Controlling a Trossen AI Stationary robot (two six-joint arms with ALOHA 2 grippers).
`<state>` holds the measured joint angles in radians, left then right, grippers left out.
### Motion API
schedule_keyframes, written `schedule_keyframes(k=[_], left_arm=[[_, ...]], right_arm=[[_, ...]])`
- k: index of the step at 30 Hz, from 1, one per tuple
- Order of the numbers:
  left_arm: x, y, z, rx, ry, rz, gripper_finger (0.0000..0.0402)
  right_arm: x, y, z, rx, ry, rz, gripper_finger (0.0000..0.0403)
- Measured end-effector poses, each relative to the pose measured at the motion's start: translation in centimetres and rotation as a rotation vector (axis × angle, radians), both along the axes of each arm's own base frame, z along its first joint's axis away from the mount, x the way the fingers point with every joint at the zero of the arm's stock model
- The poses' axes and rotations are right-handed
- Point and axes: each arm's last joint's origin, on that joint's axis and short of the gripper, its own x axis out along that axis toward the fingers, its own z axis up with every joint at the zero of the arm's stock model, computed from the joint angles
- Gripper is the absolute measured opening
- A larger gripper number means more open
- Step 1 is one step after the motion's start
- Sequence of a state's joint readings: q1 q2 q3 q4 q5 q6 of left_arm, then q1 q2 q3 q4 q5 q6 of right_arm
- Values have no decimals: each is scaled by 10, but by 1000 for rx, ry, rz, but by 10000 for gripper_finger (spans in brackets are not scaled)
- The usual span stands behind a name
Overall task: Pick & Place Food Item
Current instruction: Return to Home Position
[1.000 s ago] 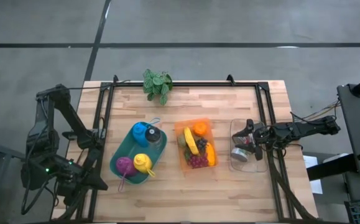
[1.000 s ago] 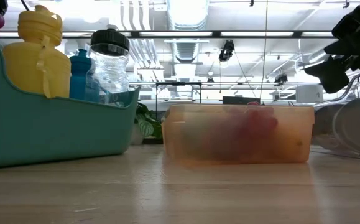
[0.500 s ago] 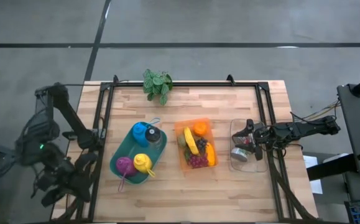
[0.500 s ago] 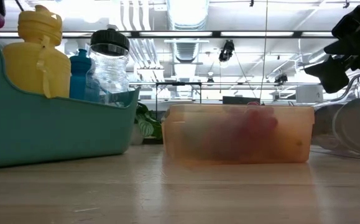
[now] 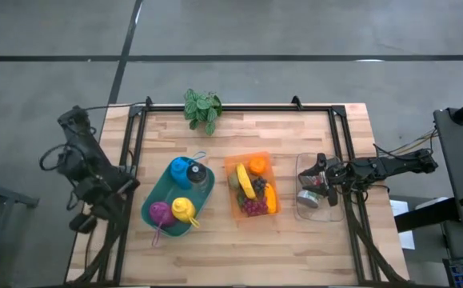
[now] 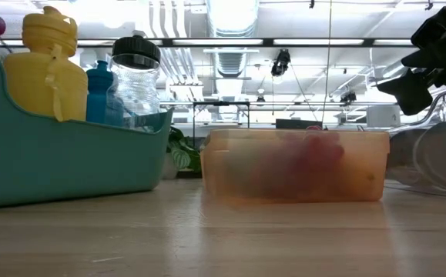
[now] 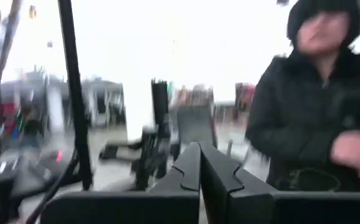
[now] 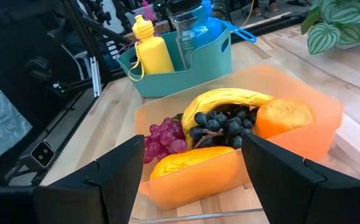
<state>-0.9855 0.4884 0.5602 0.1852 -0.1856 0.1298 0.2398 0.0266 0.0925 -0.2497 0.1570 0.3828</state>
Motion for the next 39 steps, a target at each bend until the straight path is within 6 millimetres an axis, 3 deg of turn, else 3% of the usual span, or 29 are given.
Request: schedule_keyframes(k=[5, 14, 21, 26, 39], left_arm=[[-11, 15, -48, -97, -106, -19, 2], [-21, 30, -112, -212, -209, -22, 2], [-20, 23, -124, -95, -151, -111, 2], [-18, 16, -148, 121, -15, -194, 2], [-18, 14, -159, 199, 58, -221, 2]], right_arm=[[0, 0, 0, 0, 0, 0, 267], [0, 0, 0, 0, 0, 0, 267], [0, 0, 0, 0, 1, 1, 267], [0, 0, 0, 0, 0, 0, 267], [0, 0, 0, 0, 1, 0, 267]])
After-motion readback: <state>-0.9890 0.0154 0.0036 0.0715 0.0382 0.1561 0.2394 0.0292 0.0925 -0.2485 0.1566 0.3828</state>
